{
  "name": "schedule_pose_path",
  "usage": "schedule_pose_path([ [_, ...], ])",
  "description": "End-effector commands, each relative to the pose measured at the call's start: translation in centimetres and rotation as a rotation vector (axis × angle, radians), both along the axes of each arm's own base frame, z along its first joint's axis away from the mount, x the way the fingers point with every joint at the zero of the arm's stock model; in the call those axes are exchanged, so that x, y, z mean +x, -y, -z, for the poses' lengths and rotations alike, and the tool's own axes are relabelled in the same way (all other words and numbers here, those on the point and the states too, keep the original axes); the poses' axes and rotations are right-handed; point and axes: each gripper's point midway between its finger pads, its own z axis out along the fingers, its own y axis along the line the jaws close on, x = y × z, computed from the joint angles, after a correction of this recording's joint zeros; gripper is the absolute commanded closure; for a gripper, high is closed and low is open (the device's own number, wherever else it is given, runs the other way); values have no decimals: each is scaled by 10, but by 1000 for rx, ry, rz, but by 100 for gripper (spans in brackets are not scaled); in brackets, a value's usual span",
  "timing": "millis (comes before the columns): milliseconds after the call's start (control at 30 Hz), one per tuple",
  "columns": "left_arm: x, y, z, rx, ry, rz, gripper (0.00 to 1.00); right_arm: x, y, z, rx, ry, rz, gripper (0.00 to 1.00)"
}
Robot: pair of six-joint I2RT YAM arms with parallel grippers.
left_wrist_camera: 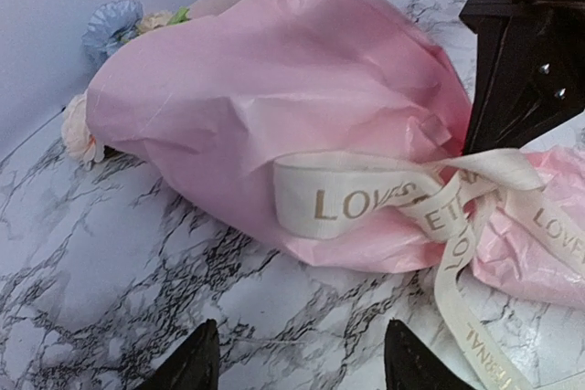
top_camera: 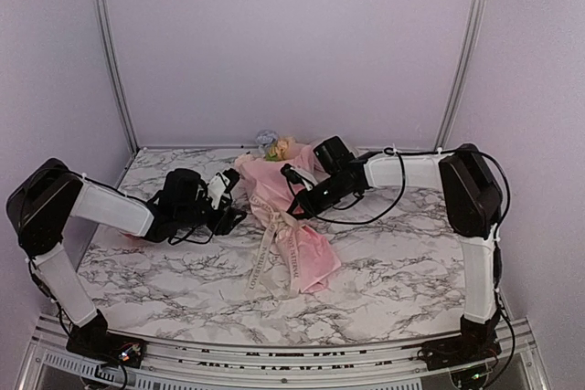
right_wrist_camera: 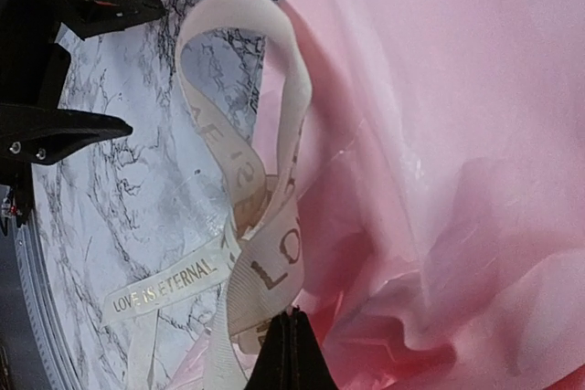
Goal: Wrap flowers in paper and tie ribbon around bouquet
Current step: Tie the half-tied ribbon around the folded bouquet.
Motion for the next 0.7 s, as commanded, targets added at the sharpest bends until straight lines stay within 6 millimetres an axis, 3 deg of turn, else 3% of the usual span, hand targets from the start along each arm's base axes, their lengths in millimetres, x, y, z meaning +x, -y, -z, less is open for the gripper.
schedule_pose_path([
  [0, -16, 47, -24, -181, -93, 214, 39, 5, 7, -13, -20, 54, 23, 100],
  [267, 17, 66, -26, -265, -151, 183, 38, 4, 3, -13, -14, 55, 13, 100],
  [400, 30, 61, -21, -246, -142, 136, 44, 2, 3, -11, -14, 51, 8, 100],
  [667, 46, 38, -16, -224, -139, 32, 44, 1, 1, -13, -3, 51, -1, 100],
])
